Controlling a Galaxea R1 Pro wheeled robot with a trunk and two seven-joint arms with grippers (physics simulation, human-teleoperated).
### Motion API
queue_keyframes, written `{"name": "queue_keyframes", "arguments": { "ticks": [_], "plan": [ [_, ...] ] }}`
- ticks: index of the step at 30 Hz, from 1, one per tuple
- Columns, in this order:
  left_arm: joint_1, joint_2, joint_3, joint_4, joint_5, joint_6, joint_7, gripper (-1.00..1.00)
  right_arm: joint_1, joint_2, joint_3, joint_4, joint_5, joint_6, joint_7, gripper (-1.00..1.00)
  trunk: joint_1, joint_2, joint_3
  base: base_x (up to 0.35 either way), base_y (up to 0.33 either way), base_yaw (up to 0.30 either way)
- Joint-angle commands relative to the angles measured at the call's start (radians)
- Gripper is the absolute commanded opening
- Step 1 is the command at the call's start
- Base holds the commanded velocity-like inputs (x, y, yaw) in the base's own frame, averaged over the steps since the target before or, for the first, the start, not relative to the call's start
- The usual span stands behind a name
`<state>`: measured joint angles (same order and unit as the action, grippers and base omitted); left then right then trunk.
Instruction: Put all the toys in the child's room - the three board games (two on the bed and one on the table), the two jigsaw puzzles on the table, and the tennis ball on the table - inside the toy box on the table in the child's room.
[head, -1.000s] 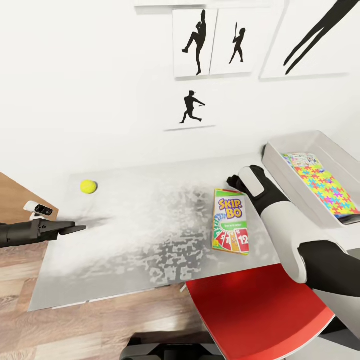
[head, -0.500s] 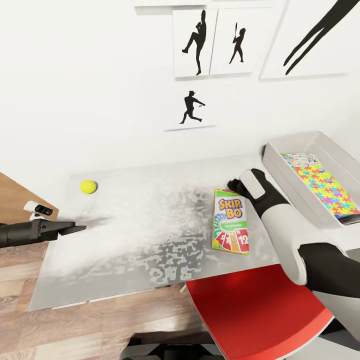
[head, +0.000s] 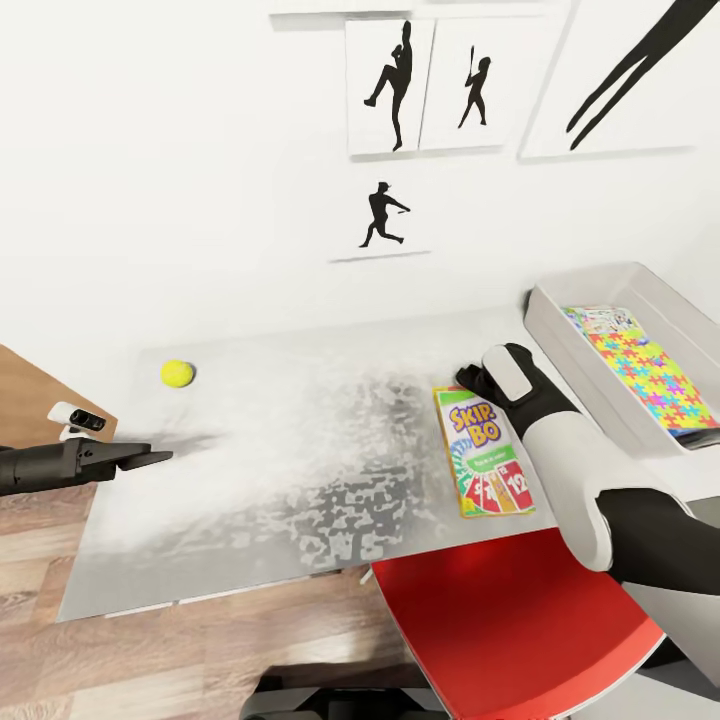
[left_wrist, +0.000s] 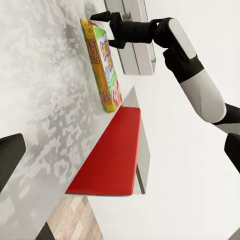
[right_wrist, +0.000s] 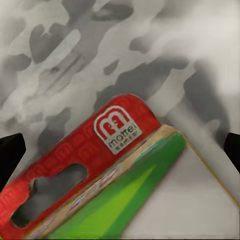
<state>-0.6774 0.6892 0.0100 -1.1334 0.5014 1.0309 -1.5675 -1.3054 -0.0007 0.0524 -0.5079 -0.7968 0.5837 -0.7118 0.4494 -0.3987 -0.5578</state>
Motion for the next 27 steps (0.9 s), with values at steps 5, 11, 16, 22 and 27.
{"name": "queue_keyframes", "arguments": {
  "ticks": [5,11,16,22,27],
  "plan": [
    [-0.001,0.001,-0.001,0.000,0.000,0.011,-0.003,1.00,0.000,0.002,0.001,0.031,-0.022,0.002,-0.007,1.00,0.001,-0.001,-0.002,-0.037,0.000,0.000],
    [-0.001,0.000,-0.001,0.000,0.000,0.011,-0.003,1.00,0.000,0.005,0.001,0.032,-0.022,0.002,-0.006,1.00,0.001,-0.001,-0.002,-0.004,0.000,0.000],
    [-0.001,0.000,-0.001,0.000,0.000,0.011,-0.003,1.00,0.000,0.007,0.001,0.032,-0.023,0.002,-0.006,1.00,0.001,-0.001,-0.002,0.000,0.007,0.000],
    [-0.001,0.001,-0.001,0.000,0.000,0.011,-0.003,1.00,0.000,0.007,0.001,0.032,-0.024,0.003,-0.006,1.00,0.001,-0.001,-0.002,0.000,0.038,0.000],
    [-0.001,0.001,-0.001,0.000,0.000,0.011,-0.003,1.00,0.000,0.009,0.001,0.032,-0.024,0.004,-0.006,1.00,0.001,-0.001,-0.002,0.000,0.029,0.000]
  ]
}}
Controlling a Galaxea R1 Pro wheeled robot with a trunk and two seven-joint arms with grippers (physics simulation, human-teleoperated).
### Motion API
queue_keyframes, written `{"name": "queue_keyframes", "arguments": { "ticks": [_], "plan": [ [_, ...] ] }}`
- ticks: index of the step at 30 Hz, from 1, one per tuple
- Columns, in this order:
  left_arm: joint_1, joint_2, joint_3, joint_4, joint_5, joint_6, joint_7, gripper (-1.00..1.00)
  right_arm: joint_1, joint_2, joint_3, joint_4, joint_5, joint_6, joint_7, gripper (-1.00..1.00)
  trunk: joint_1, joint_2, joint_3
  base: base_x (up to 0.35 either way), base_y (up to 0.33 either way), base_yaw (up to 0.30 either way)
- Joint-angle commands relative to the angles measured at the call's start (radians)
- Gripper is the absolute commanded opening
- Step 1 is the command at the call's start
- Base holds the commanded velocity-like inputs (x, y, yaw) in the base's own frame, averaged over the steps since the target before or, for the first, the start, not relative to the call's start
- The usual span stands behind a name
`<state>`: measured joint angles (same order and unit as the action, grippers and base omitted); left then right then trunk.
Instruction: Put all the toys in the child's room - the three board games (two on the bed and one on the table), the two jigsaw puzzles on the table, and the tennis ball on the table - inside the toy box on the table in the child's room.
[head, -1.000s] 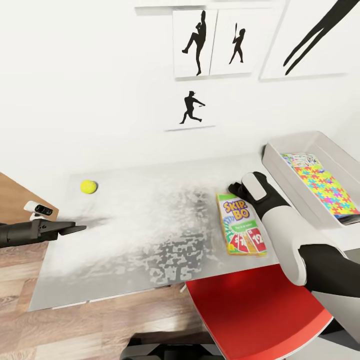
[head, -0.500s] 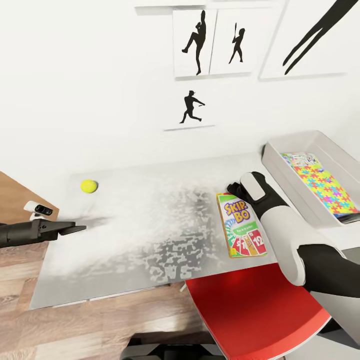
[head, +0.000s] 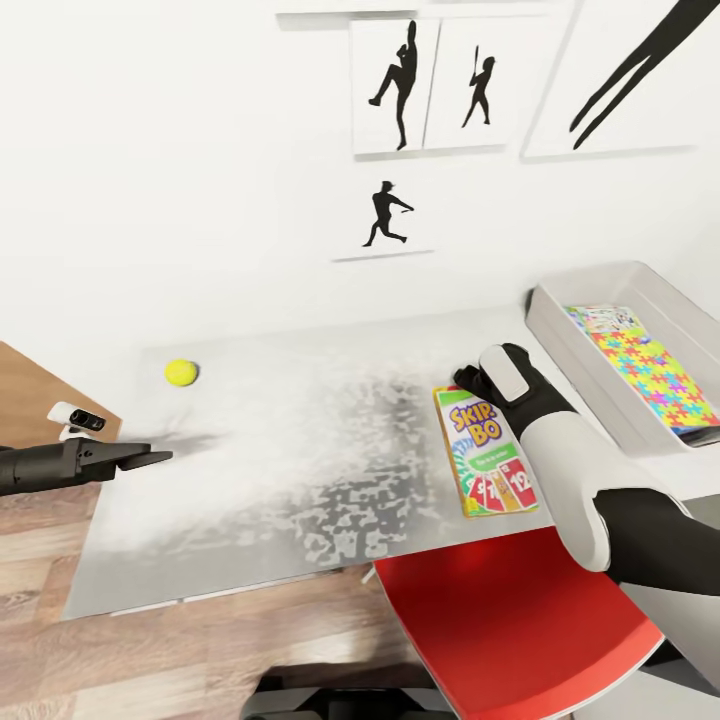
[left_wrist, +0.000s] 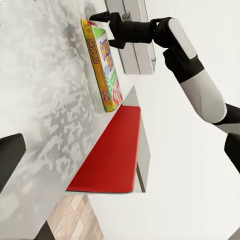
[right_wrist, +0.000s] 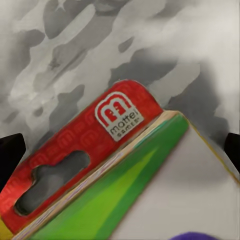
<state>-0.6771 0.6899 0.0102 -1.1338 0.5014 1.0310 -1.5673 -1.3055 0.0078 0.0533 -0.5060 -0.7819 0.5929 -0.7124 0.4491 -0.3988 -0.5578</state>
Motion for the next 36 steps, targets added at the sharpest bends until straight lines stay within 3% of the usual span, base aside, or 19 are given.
{"name": "queue_keyframes", "arguments": {
  "ticks": [1,36],
  "plan": [
    [-0.001,0.000,-0.001,0.000,0.000,0.011,-0.003,1.00,0.000,-0.001,0.000,0.030,-0.039,-0.006,-0.006,1.00,0.001,-0.001,-0.002,0.000,0.128,0.000],
    [-0.001,0.000,-0.001,0.000,0.000,0.011,-0.003,1.00,0.000,0.003,0.000,0.030,-0.039,-0.007,-0.002,1.00,0.001,-0.001,-0.002,-0.046,0.076,0.000]
  ]
}}
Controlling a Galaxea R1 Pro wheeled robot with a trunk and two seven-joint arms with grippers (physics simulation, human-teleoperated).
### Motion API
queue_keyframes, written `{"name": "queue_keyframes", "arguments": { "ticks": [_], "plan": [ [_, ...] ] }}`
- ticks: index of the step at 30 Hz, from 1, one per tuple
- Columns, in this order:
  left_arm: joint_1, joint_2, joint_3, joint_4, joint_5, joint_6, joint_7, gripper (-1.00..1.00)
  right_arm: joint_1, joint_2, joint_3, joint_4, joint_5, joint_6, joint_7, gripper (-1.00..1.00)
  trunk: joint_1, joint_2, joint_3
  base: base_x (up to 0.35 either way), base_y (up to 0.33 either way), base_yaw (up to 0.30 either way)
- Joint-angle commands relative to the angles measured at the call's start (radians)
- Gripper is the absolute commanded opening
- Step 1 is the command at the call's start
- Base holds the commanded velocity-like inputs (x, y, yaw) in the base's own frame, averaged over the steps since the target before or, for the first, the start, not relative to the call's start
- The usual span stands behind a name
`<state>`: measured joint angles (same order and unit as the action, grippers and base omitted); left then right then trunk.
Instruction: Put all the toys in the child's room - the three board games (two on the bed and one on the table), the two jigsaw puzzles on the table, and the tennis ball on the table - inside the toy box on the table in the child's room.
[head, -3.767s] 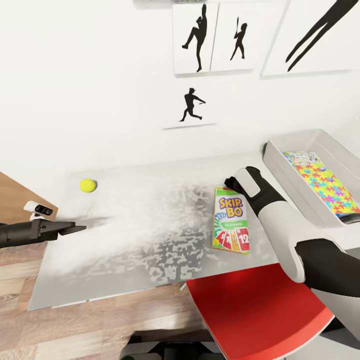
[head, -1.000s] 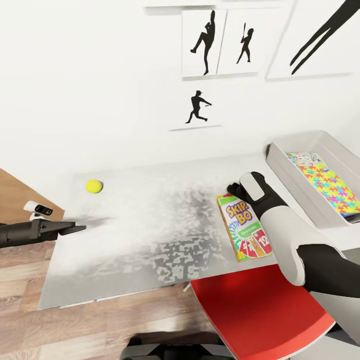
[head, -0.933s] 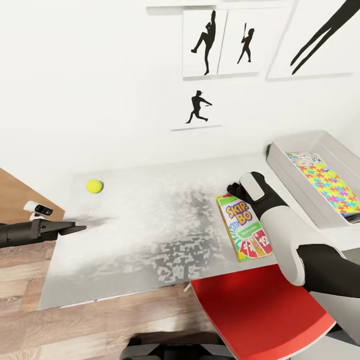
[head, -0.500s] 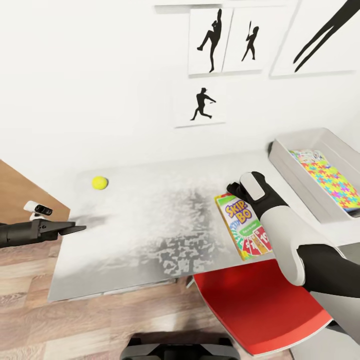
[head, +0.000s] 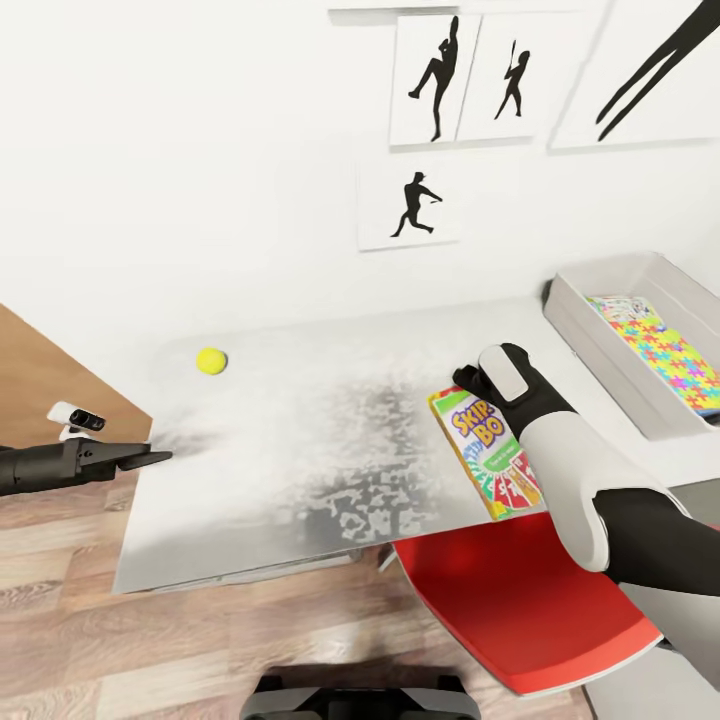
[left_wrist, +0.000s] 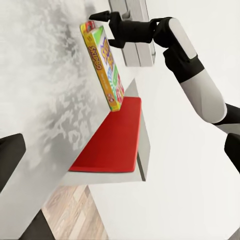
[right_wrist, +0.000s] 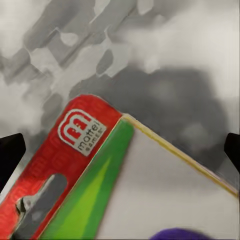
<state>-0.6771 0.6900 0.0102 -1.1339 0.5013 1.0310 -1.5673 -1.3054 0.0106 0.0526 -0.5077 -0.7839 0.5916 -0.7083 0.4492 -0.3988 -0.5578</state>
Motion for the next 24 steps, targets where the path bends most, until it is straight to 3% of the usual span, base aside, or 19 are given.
{"name": "queue_keyframes", "arguments": {
  "ticks": [1,12,24],
  "plan": [
    [-0.001,0.000,-0.001,0.000,0.000,0.011,-0.004,1.00,0.000,0.000,0.001,0.032,-0.037,-0.006,-0.006,1.00,0.001,-0.001,-0.002,-0.003,0.202,0.000],
    [-0.001,0.000,-0.001,0.000,0.000,0.011,-0.004,1.00,0.000,0.001,0.001,0.032,-0.037,-0.006,-0.005,1.00,0.001,-0.001,-0.002,0.000,0.172,0.000],
    [-0.001,0.000,-0.001,0.000,0.000,0.011,-0.004,1.00,0.000,-0.001,-0.001,0.021,-0.035,-0.007,-0.009,1.00,0.001,-0.001,-0.001,0.000,0.013,0.000]
  ]
}}
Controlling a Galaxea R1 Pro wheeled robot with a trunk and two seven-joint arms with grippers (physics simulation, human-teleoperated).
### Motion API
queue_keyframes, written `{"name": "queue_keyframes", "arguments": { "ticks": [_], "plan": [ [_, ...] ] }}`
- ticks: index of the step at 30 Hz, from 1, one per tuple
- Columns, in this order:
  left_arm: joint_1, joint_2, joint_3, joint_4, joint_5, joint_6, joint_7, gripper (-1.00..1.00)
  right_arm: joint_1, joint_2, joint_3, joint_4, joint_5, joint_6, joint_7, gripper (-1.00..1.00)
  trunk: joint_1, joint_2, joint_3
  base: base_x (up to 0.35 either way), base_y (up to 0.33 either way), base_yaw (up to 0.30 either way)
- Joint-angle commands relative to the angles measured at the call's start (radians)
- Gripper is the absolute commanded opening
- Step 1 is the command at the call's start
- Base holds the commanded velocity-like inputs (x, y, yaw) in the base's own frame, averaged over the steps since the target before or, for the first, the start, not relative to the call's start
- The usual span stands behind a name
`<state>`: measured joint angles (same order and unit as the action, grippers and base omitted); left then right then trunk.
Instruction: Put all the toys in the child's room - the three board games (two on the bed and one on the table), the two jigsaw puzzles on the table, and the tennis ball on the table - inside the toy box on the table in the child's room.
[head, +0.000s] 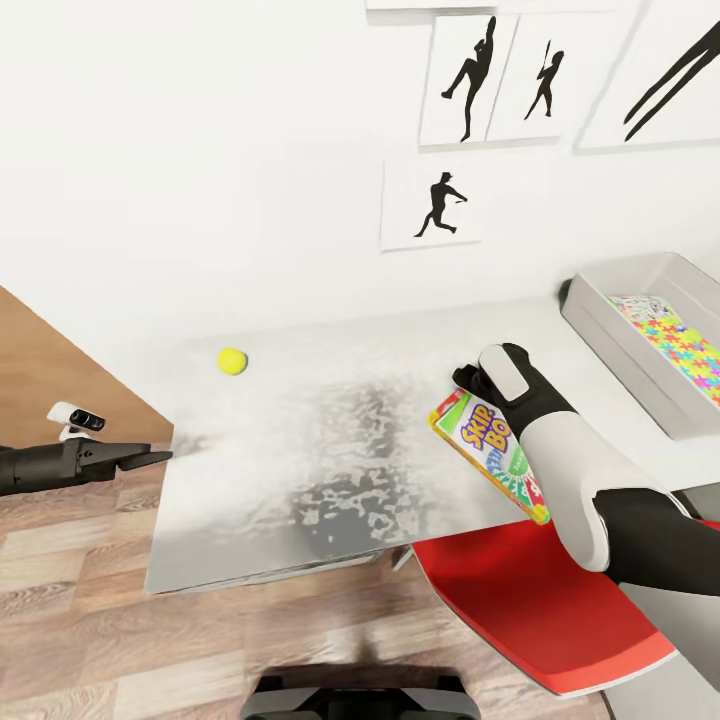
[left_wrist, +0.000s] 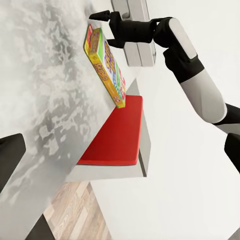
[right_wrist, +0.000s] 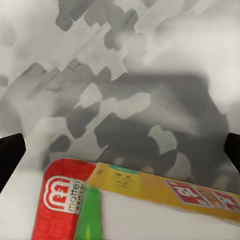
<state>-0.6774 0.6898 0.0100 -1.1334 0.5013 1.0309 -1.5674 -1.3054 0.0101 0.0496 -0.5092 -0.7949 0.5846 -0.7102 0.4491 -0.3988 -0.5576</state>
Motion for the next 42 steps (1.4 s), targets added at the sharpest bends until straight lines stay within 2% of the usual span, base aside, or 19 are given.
{"name": "queue_keyframes", "arguments": {
  "ticks": [1,9,17,22,28,42],
  "plan": [
    [-0.001,0.001,-0.001,0.000,0.001,0.011,-0.003,1.00,0.000,-0.001,0.002,0.021,-0.023,0.000,-0.007,1.00,0.001,-0.001,-0.001,0.000,0.000,-0.023],
    [-0.001,0.012,-0.001,0.000,0.002,0.011,-0.003,1.00,-0.001,-0.004,0.001,0.016,-0.023,0.001,-0.009,1.00,0.001,-0.001,0.010,0.000,0.000,-0.058],
    [-0.001,0.013,-0.001,0.000,0.002,0.011,-0.003,1.00,-0.001,-0.012,0.001,0.015,-0.023,0.005,-0.009,1.00,0.001,-0.001,0.022,-0.029,0.000,-0.073],
    [-0.001,0.013,-0.001,0.000,0.002,0.011,-0.003,1.00,-0.002,-0.011,0.000,0.007,-0.023,0.017,-0.009,1.00,0.001,-0.001,0.030,-0.063,0.000,-0.068],
    [-0.001,0.013,-0.001,0.000,0.002,0.011,-0.003,1.00,0.000,-0.010,0.002,-0.053,-0.023,0.030,-0.009,1.00,0.001,-0.001,0.040,-0.010,0.000,-0.015],
    [-0.001,0.013,-0.001,0.000,0.002,0.011,-0.003,1.00,0.001,-0.007,0.003,-0.063,-0.025,0.051,-0.008,1.00,0.001,-0.001,0.063,-0.036,0.000,-0.001]
  ]
}}
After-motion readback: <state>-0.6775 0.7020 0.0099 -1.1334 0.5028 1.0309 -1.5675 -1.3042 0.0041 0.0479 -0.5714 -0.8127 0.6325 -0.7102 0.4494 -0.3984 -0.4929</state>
